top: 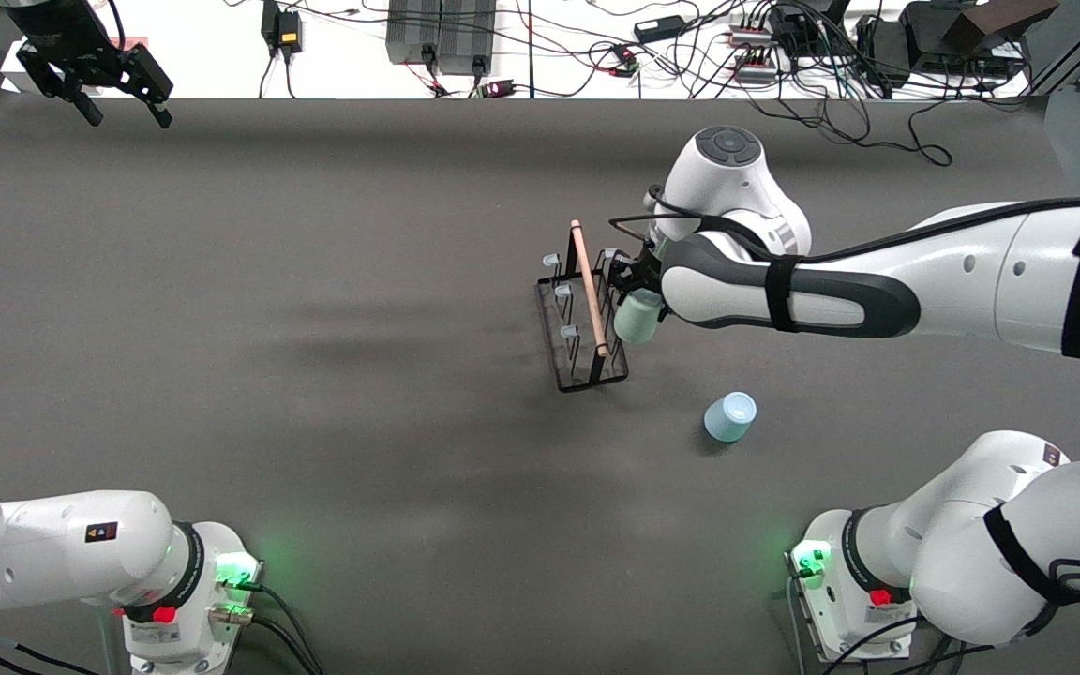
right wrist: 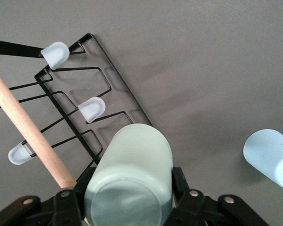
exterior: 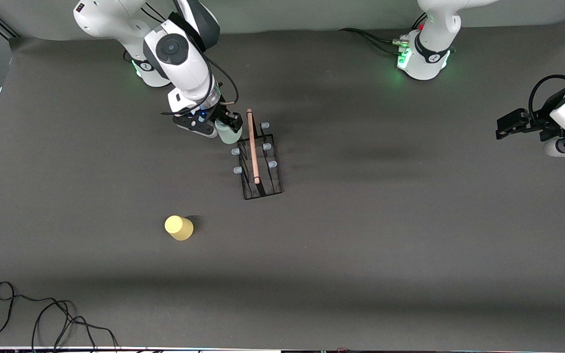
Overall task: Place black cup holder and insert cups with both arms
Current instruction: 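Carry the green cup with the right gripper onto a rack peg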
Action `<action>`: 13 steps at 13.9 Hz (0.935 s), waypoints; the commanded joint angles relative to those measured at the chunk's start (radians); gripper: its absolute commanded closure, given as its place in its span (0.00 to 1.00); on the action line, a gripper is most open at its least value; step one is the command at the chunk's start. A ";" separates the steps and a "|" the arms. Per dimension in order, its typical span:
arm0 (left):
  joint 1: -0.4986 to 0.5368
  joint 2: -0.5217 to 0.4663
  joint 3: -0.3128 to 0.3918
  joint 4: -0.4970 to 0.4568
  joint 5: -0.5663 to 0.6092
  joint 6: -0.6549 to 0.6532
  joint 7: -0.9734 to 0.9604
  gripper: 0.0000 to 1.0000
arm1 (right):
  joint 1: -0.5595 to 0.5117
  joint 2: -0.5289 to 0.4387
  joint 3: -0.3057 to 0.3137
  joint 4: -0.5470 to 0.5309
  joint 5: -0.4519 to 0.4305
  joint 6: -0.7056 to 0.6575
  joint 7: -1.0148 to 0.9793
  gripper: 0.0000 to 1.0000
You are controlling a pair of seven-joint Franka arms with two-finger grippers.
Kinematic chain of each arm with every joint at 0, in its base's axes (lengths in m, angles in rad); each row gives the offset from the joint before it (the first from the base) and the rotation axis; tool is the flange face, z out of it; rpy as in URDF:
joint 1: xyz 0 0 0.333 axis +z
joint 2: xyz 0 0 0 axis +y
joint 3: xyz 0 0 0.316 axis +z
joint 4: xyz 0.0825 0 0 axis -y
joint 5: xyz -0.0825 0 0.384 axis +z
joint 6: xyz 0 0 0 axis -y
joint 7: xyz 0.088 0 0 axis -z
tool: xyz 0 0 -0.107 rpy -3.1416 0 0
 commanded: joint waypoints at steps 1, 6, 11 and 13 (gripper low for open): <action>-0.009 -0.001 0.005 0.007 0.001 -0.010 -0.015 0.00 | 0.017 0.005 -0.010 0.006 -0.020 0.003 0.032 0.06; 0.000 0.008 0.008 0.012 -0.011 0.002 -0.008 0.00 | 0.015 0.003 -0.014 0.012 -0.020 0.001 0.031 0.03; 0.002 0.005 0.009 0.009 -0.005 -0.003 -0.006 0.00 | -0.077 0.021 -0.103 0.058 -0.063 0.000 -0.209 0.02; -0.001 0.005 0.009 0.011 0.004 0.008 -0.007 0.00 | -0.094 0.099 -0.189 0.120 -0.063 0.007 -0.354 0.00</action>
